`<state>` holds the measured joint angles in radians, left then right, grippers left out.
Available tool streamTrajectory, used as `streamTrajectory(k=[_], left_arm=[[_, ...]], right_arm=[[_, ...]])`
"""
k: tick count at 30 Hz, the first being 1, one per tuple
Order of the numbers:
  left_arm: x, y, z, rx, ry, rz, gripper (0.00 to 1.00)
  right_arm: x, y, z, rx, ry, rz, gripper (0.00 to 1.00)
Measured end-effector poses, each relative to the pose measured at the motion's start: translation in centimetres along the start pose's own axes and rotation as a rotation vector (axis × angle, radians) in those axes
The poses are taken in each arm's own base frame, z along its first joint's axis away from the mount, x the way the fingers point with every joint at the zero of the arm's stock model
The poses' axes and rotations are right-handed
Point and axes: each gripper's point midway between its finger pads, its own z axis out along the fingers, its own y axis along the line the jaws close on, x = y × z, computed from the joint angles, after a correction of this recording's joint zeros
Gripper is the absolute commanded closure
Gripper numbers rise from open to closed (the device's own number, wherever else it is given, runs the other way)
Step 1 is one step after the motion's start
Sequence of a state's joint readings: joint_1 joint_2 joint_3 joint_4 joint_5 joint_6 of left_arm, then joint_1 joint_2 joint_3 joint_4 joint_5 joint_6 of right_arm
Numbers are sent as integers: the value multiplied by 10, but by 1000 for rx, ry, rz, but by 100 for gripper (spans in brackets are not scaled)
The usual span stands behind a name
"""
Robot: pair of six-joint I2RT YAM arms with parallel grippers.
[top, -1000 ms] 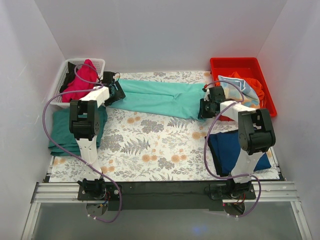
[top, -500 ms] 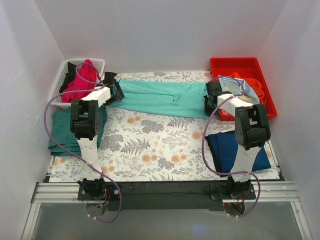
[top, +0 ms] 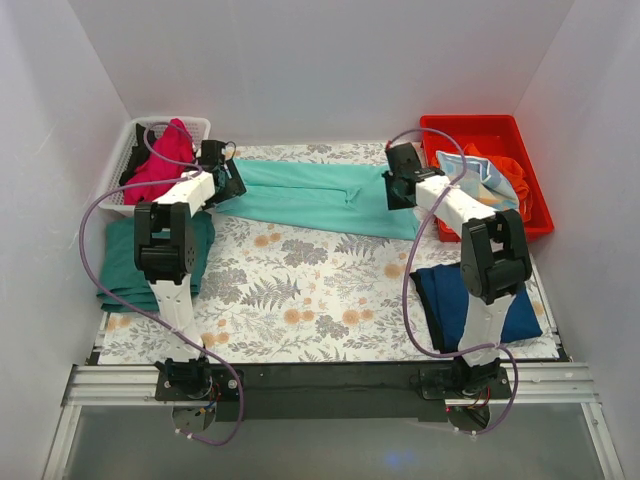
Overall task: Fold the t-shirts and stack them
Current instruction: Fold the other side of the tshirt into a rectangle, then rotate the tshirt 90 degrees
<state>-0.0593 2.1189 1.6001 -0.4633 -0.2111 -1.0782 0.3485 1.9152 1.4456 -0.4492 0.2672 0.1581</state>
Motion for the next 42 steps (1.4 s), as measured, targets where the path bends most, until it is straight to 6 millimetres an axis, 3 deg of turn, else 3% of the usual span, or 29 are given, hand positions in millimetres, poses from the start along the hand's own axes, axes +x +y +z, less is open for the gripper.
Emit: streamTrajectory(k=[5,8,11,15,18,25,28,30,32,37,42], left_arm=[[-27,5,-24,4,-67,-30,18],[-43,7,-42,7,-111,-61,18],[-53,9,-64,17,-151,-126,18],[-38,16,-92,36,-143,-215,18],[-18,21,-103,49,-113,-248,17],[13,31,-111,45,-61,-254,17],[16,33,-114,44,-60,-250,16],[15,33,-114,46,-63,-247,16],[16,32,-114,51,-59,-245,16],[14,28,-112,70,-52,-237,16],[2,13,-97,101,-37,-210,16]], right_arm=[[-64,83,-15,-148,-144,-94,68],[-87,141,-5,-279,-181,-138,68],[-84,192,12,-428,-157,-181,66],[-52,227,29,-590,-63,-215,65],[-36,245,33,-677,-15,-228,65],[-28,271,24,-779,-8,-249,65],[-20,276,25,-794,-3,-255,66],[-2,280,30,-814,26,-260,66],[3,279,25,-823,20,-269,66],[37,266,5,-828,70,-284,67],[72,265,-19,-834,130,-364,68]])
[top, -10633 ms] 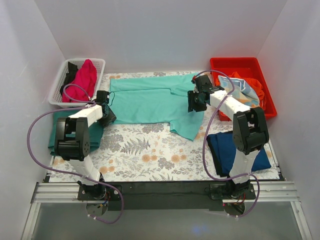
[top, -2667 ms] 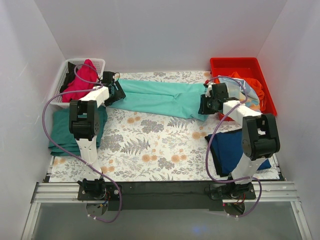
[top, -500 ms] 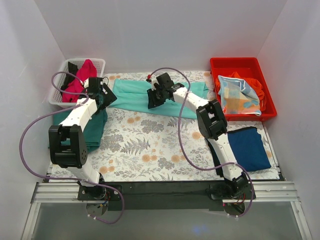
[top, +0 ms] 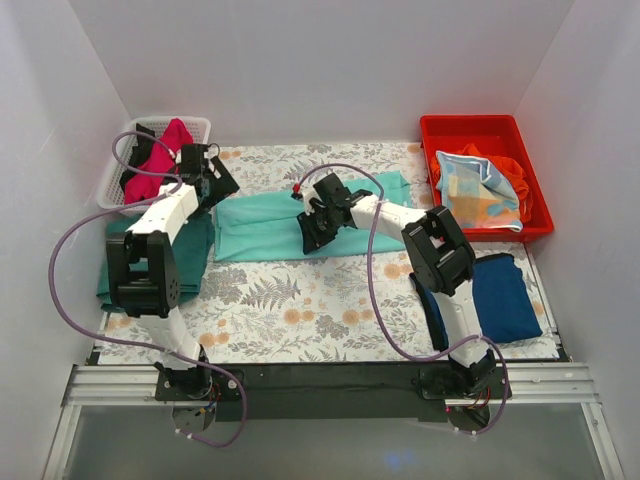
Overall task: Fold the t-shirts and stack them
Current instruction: Rotate the tshirt 90 degrees
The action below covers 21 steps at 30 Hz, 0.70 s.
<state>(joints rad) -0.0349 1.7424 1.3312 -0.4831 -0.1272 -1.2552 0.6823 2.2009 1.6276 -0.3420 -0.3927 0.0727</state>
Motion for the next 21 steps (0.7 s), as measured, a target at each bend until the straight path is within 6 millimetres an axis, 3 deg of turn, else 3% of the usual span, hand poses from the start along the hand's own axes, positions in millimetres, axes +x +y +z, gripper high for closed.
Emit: streamTrajectory(k=[6,11,13,16,21], left_arm=[[-13,-35,35,99,38,36,16],[-14,-78,65,243,100,79,16],[-8,-97,73,306,128,111,16],[10,-132,74,405,171,175,15],[56,-219,48,651,243,323,13]], right_arm=[[43,17,-18,-4,111,-16,71],[93,13,-53,78,210,6,73],[105,10,-65,122,234,9,73],[100,4,-80,198,203,-5,72],[43,-1,-123,348,-20,-42,70]])
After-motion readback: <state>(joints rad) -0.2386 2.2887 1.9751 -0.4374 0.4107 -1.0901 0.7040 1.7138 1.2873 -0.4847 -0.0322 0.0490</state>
